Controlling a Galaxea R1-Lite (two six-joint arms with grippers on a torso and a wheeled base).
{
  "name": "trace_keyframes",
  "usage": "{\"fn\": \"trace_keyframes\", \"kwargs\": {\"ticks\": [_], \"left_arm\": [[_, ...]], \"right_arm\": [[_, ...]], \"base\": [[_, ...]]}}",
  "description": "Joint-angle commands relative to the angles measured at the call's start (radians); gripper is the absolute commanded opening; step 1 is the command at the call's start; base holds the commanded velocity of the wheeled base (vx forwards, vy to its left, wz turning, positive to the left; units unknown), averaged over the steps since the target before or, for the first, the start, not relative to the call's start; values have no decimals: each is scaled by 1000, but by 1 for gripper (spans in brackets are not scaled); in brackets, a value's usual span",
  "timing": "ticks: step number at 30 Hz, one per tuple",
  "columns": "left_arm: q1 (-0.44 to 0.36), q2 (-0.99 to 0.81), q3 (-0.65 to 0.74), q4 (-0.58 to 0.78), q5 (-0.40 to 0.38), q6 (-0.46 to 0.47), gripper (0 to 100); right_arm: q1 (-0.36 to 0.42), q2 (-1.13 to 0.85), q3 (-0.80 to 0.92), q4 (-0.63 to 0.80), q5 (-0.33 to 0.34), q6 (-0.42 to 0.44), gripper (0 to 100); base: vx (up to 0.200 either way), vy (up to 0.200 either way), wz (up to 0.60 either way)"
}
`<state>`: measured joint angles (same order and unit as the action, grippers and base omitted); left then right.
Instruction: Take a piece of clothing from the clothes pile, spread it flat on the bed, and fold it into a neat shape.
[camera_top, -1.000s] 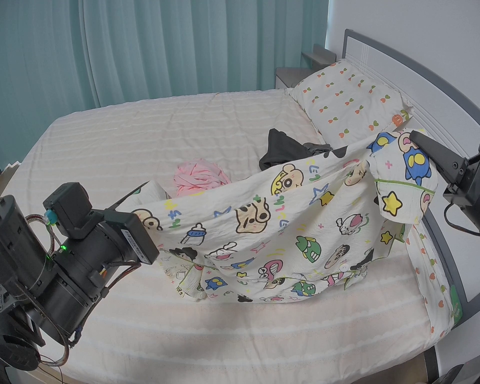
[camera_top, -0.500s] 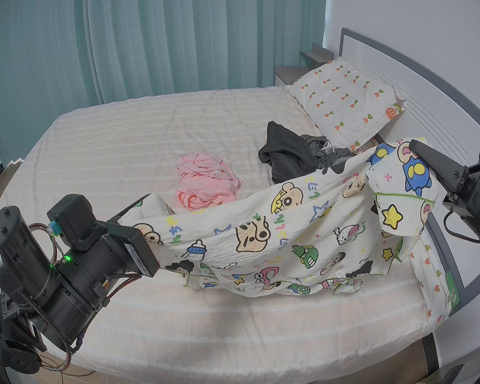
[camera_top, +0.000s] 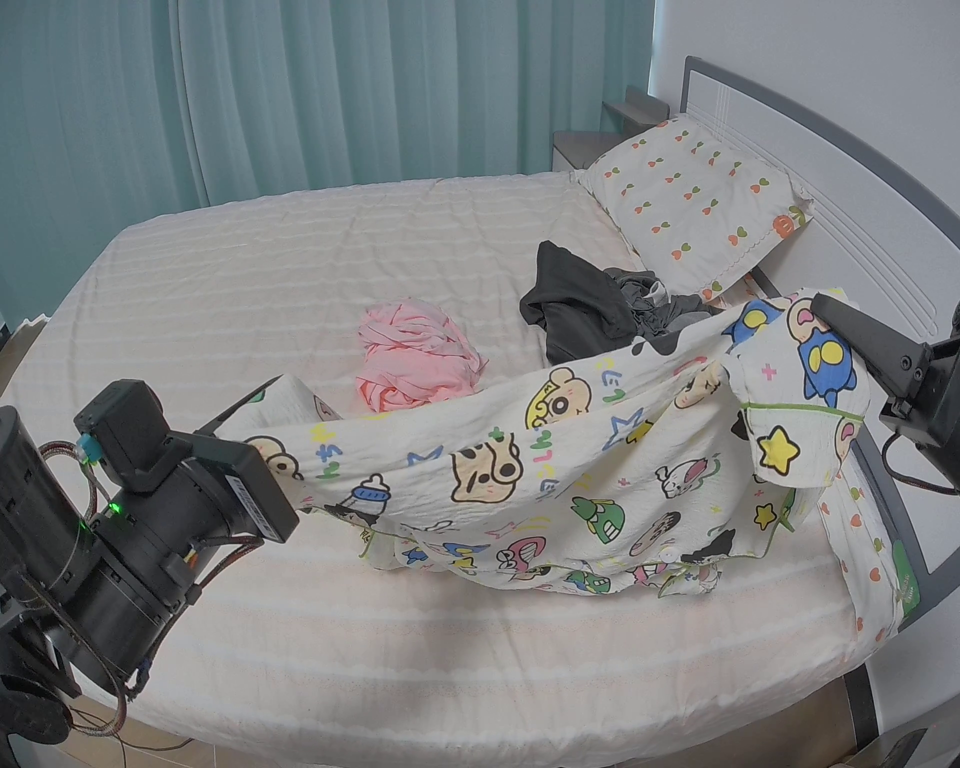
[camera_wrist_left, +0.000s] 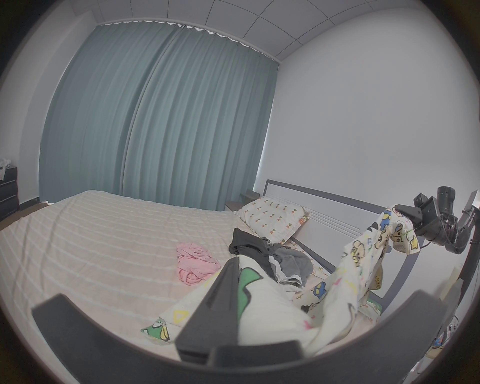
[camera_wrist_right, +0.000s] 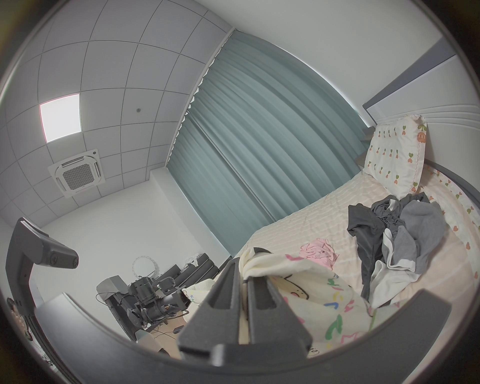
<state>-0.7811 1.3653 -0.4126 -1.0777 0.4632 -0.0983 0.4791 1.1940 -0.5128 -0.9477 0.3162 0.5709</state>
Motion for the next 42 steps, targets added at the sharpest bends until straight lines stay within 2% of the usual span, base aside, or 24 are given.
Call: {"fn": "trace_keyframes", "kwargs": {"ticks": [1,12,26,42], "left_arm": [[31,-8,0,1,-1,0,0],[63,-25,3,7,0,0,0],[66,-88,32,8,5,-1,0],[89,-118,38,8,5,0,0]], "right_arm": [[6,-2,-4,1,0,0,0],[7,-1,-7,1,0,0,0],[116,59,-21,1,-2,-3,0],[144,90,-53,3,0,-12,0]], "base": [[0,200,0],[0,200,0],[0,200,0],[0,200,0]]}}
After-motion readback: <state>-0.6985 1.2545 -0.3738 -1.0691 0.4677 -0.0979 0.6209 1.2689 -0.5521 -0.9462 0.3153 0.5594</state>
